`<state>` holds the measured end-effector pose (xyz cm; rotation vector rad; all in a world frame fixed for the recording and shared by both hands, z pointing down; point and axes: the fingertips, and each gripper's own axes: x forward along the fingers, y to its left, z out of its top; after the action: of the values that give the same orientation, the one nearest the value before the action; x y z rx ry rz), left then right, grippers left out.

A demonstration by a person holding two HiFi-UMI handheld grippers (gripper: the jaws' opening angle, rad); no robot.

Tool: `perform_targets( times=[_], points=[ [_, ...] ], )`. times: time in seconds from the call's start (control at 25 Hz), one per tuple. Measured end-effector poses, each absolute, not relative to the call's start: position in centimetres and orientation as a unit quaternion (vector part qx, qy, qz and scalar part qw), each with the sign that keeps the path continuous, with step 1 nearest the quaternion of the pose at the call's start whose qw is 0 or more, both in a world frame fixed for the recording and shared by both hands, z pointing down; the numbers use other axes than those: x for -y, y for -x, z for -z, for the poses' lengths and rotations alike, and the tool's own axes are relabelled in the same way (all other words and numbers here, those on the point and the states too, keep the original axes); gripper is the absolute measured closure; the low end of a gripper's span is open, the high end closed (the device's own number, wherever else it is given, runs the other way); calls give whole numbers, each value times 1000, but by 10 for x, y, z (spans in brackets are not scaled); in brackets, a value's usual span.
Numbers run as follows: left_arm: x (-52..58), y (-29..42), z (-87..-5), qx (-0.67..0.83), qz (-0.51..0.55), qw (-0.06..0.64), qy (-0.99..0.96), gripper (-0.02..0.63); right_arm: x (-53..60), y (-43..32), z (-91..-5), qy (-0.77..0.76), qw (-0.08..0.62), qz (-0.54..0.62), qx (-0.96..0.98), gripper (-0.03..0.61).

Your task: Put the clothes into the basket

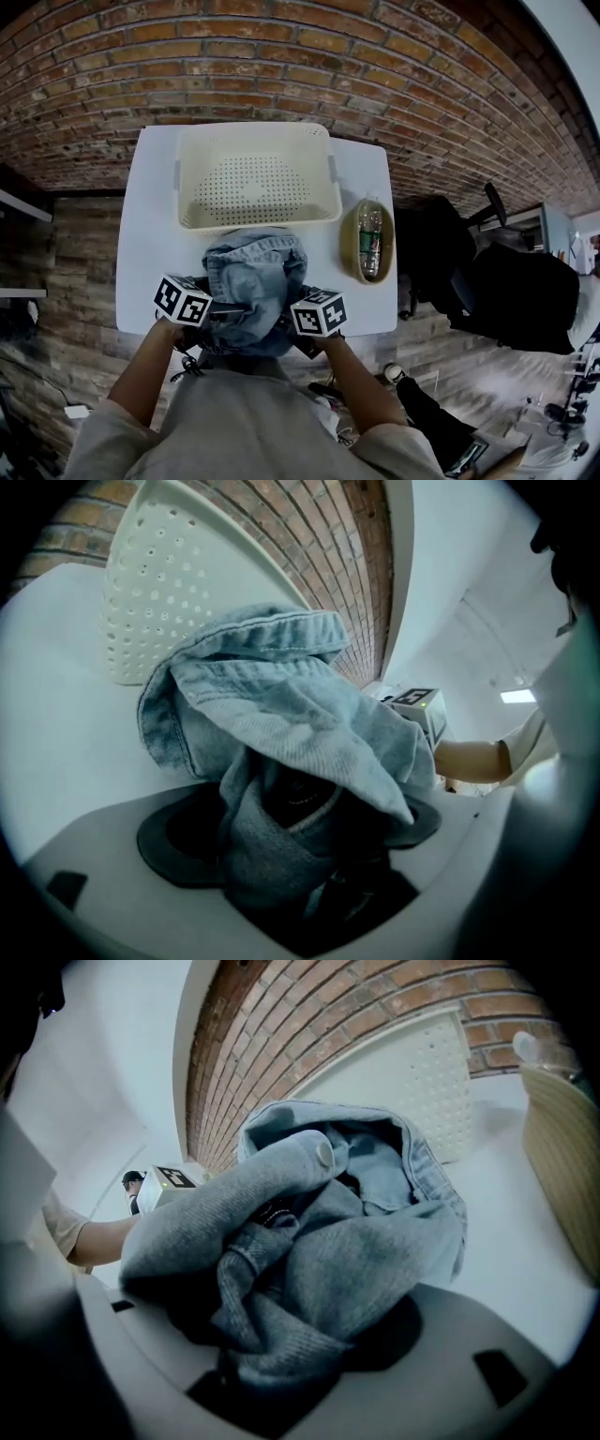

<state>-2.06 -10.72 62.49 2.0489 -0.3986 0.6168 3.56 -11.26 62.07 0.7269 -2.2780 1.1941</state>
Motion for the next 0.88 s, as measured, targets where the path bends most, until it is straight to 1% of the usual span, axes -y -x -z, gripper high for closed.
perform_targets(
  times=[0.12, 0.24, 0.88],
  points=[
    [103, 18, -614, 162, -241, 457, -841, 144, 109, -35, -610, -276, 216, -424, 835, 308],
    [94, 15, -601, 165, -237, 443, -848, 153, 101, -36, -597, -285, 219, -400, 843, 319],
    [73, 9, -471, 212, -206, 308, -904, 161, 80, -41, -466, -310, 171, -269, 896, 324]
  ],
)
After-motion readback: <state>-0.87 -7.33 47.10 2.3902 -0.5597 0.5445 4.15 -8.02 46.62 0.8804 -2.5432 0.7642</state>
